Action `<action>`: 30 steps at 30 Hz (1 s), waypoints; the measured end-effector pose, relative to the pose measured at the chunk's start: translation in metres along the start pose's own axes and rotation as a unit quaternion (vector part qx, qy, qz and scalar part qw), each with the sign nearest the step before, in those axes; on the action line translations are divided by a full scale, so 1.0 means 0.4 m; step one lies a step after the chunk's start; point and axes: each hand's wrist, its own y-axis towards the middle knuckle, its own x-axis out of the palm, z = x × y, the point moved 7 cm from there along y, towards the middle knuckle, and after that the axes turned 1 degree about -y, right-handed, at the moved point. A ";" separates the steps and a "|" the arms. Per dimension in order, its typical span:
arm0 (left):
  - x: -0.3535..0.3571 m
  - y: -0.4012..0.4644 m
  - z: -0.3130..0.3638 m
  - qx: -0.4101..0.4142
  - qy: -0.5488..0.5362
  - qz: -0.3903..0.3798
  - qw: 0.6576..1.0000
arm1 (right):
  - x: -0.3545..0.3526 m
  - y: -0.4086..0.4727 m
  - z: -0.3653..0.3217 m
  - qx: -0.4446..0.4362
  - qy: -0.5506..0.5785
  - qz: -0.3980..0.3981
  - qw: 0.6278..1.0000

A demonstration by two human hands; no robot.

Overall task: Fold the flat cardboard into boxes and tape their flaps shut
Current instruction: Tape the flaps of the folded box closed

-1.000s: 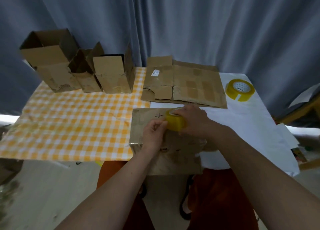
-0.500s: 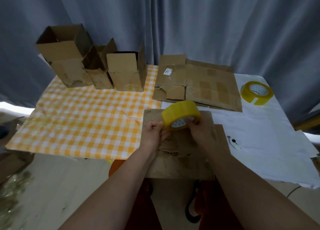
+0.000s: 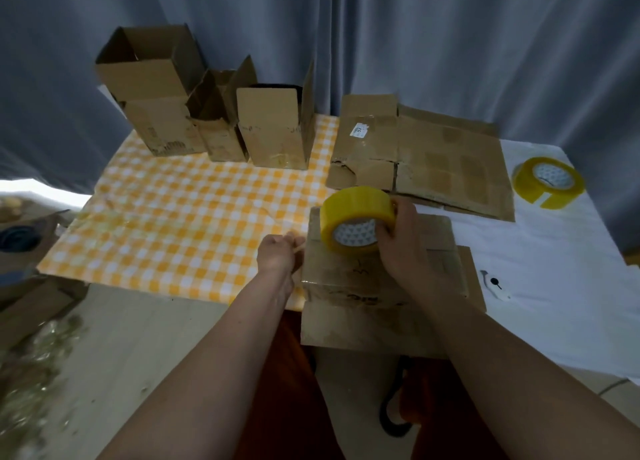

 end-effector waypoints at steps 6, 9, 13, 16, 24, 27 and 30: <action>-0.001 0.030 -0.024 -0.042 0.015 0.010 0.999 | 0.031 0.021 -0.021 -0.020 -0.034 0.007 0.999; 0.028 0.047 -0.057 -0.037 0.154 -0.032 0.987 | 0.031 0.019 -0.014 -0.027 -0.043 0.013 0.999; -0.013 0.058 -0.082 -0.091 0.237 0.025 0.967 | 0.026 0.012 -0.001 -0.010 -0.020 0.012 1.000; -0.026 0.038 -0.027 0.092 0.302 0.069 0.946 | 0.023 0.011 -0.004 -0.010 -0.016 0.016 1.000; 0.087 -0.103 -0.045 0.377 0.375 -0.246 0.810 | 0.049 -0.008 0.027 0.058 0.067 0.000 0.996; 0.077 -0.091 -0.047 0.360 0.400 -0.256 0.803 | 0.059 -0.011 0.034 0.072 0.085 -0.002 0.994; 0.074 -0.084 -0.053 0.375 0.513 -0.218 0.741 | 0.063 -0.004 0.025 0.065 0.074 -0.017 0.995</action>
